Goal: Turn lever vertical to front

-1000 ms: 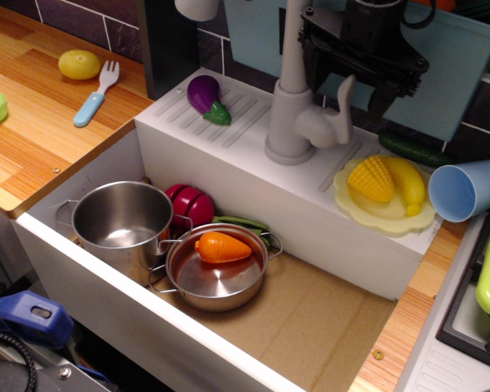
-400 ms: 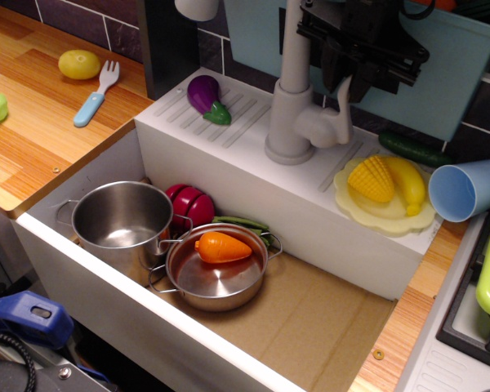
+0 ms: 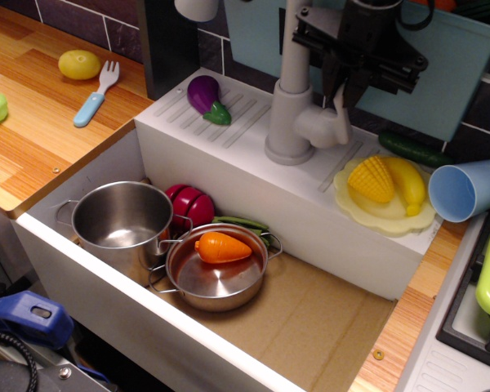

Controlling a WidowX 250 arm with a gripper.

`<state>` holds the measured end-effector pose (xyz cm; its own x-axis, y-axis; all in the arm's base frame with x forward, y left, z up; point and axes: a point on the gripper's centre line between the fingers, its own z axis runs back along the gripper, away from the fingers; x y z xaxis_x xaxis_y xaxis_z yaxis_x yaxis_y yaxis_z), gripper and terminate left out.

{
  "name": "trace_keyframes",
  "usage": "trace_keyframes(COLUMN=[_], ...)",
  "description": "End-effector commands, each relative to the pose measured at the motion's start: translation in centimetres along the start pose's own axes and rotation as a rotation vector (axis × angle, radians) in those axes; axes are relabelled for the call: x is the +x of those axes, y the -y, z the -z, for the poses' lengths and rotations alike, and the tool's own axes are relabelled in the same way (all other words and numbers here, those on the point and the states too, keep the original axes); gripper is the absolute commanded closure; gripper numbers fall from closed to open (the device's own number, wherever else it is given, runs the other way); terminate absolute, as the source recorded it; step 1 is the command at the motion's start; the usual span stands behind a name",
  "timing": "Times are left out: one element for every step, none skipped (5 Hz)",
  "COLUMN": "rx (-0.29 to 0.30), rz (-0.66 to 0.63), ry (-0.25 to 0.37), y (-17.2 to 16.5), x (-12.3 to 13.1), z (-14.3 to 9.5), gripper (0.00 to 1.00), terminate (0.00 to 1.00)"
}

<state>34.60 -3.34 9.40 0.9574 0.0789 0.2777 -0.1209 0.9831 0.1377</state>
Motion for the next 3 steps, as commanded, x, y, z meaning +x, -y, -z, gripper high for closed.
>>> trace_keyframes(rx=[-0.037,-0.058,-0.059], rz=[-0.077,-0.103,-0.116], ry=[-0.006,0.000,0.001], y=[0.3,0.2,0.2], x=[-2.4,-3.7,-4.6], z=[-0.1,1.5,2.2], gripper=[1.00,1.00,1.00], terminate=[0.00,0.00,0.00])
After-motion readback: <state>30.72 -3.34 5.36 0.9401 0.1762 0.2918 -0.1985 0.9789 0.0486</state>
